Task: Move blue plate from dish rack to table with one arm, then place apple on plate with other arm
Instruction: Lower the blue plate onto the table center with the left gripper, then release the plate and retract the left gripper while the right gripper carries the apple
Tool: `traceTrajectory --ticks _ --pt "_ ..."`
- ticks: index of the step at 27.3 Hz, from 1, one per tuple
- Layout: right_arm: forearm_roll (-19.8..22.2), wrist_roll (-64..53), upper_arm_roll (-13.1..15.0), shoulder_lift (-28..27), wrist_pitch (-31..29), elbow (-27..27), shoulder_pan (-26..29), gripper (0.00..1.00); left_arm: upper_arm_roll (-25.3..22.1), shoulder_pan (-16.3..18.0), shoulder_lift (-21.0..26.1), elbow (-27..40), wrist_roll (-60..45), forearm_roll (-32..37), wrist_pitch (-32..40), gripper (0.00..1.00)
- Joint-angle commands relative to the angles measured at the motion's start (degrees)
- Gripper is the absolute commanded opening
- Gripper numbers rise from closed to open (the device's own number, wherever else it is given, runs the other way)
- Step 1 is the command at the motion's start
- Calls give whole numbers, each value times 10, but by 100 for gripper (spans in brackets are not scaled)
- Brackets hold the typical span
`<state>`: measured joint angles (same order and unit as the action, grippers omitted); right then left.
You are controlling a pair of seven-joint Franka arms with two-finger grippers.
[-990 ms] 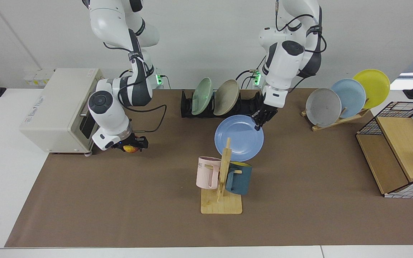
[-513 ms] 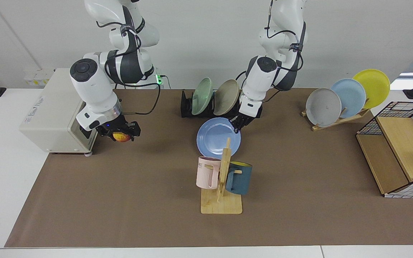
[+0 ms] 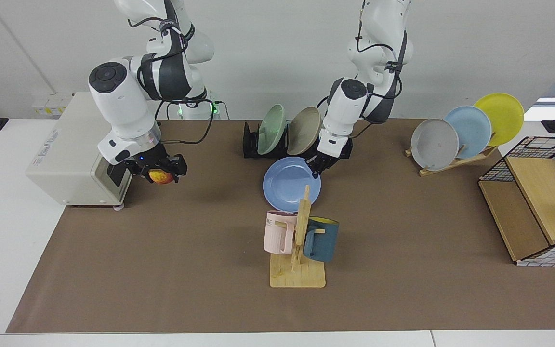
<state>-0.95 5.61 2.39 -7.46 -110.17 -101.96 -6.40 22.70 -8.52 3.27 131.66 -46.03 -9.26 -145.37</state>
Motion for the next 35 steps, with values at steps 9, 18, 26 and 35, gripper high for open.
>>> traceTrajectory --ticks 9,18,26,35 --pt "-5 16 -4 1 9 -3 0 0 -7 7 14 2 29 -6 -27 0" --pt "-6 19 -4 2 11 -3 0 0 -11 6 27 -13 36 0 -31 59" --pt "-6 20 -4 2 11 -4 0 0 -23 7 32 -34 58 21 -4 100" --pt "-5 63 -4 4 25 -3 -31 0 -36 8 27 -87 58 94 108 100"
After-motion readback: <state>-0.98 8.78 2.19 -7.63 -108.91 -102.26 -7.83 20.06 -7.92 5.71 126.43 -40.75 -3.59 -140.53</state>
